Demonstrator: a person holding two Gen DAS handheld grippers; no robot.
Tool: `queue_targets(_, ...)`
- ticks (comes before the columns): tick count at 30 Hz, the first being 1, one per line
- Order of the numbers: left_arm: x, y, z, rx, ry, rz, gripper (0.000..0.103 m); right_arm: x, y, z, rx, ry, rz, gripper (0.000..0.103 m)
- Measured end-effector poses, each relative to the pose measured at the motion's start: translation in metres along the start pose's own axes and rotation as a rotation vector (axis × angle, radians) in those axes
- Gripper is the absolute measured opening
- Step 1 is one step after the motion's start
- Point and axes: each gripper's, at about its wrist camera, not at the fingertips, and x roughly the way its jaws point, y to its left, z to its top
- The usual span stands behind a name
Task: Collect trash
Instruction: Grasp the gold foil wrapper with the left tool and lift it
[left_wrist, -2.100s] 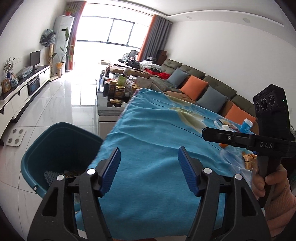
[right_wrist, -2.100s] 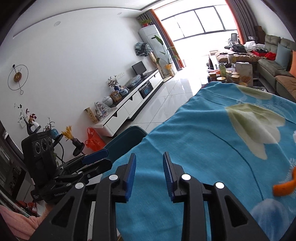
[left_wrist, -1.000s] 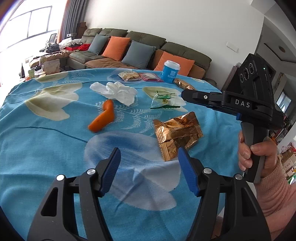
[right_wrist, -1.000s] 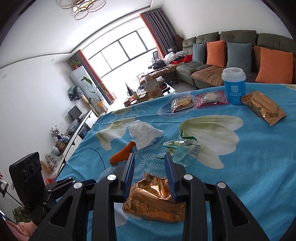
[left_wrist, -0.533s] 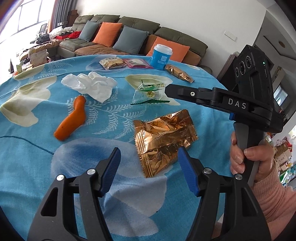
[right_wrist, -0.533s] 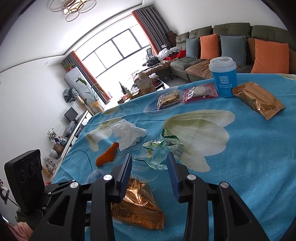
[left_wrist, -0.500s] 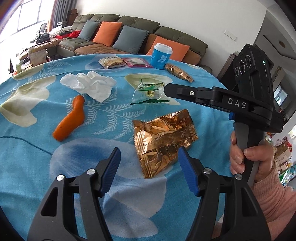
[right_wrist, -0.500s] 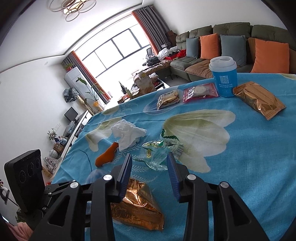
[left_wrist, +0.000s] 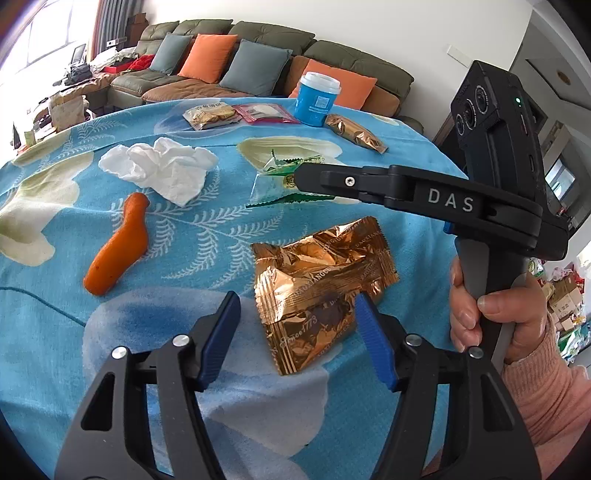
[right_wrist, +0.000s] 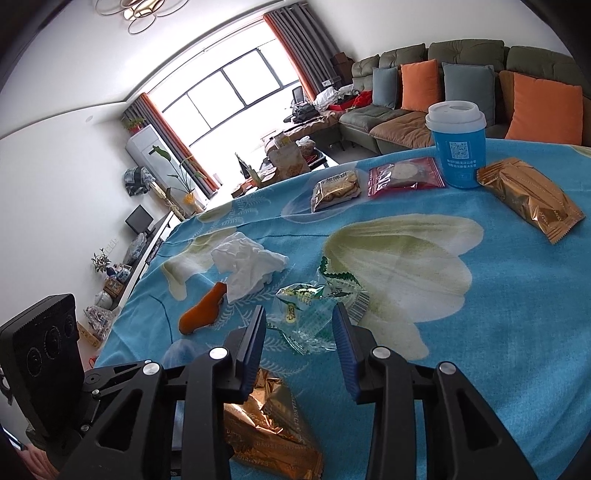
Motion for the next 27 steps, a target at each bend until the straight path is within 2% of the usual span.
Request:
queue_targets(3,0.0,-0.002,0.0,0.01,0.001,0.007,0.052,0.001,0.001,-0.001,-0.003,0.01,0.005,0.02)
queue_targets(5,0.001,-0.002,-0.002,0.015,0.002,0.01,0.039,0.001,0.001,0.0,-0.005,0.012,0.008,0.015)
queue_targets(11,-0.001,-0.001,-0.003,0.011,-0.01,0.007,0.031,-0.001,0.002,-0.001,-0.009,-0.001,0.015,0.01)
queue_targets(12,-0.002,-0.002,-0.003,0.011,-0.013,0.007,0.03,-0.002,0.003,-0.001,-0.011,-0.005,0.016,0.005)
queue_targets(13,-0.002,-0.003,-0.004,0.012,-0.015,0.008,0.03,-0.003,0.003,-0.001,-0.012,-0.007,0.017,0.003)
queue_targets(27,-0.026,0.001,-0.018,-0.007,-0.072,0.007,0.023,-0.015,0.01,-0.004,-0.033,-0.045,0.028,0.003)
